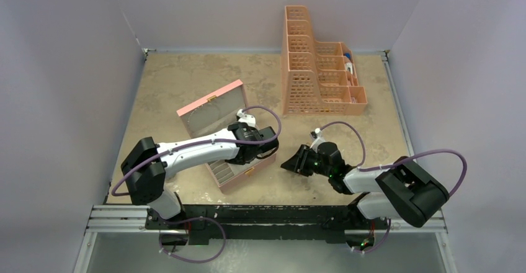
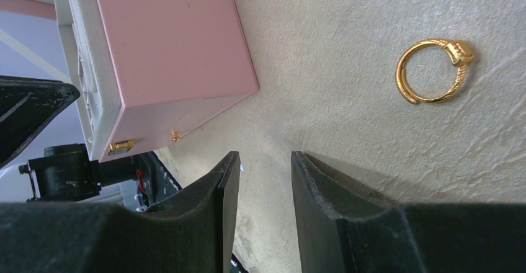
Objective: Organize the mixed jewelry
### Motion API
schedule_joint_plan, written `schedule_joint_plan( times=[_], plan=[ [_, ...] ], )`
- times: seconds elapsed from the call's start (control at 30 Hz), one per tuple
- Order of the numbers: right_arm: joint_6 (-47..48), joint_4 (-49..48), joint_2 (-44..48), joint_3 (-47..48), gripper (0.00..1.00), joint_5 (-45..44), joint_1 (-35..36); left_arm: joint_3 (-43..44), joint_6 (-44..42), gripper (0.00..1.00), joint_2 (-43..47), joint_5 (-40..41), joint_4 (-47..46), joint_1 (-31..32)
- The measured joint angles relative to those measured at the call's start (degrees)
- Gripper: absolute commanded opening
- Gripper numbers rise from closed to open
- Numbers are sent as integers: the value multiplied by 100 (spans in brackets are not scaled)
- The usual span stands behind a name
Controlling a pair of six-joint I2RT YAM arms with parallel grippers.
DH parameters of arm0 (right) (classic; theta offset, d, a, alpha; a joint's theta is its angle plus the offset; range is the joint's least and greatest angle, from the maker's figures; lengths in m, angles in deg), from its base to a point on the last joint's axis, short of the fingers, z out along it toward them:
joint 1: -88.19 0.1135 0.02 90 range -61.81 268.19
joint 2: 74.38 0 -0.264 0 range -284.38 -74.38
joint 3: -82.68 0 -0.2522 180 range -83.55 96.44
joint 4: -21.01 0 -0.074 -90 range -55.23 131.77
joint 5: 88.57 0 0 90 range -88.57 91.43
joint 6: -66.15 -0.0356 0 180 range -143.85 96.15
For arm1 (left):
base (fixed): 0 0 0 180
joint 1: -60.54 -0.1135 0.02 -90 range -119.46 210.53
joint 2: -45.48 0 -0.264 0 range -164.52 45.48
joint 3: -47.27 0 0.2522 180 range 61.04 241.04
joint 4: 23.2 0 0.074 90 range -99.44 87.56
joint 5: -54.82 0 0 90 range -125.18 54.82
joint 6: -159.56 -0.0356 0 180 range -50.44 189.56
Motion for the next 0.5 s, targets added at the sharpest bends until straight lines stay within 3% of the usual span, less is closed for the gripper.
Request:
schedule_joint_plan(
  times=[0.5],
  plan=[
    [0, -24, -15, 0, 40, 0, 0, -157, -24, 14, 0, -57, -376, 0]
  ],
)
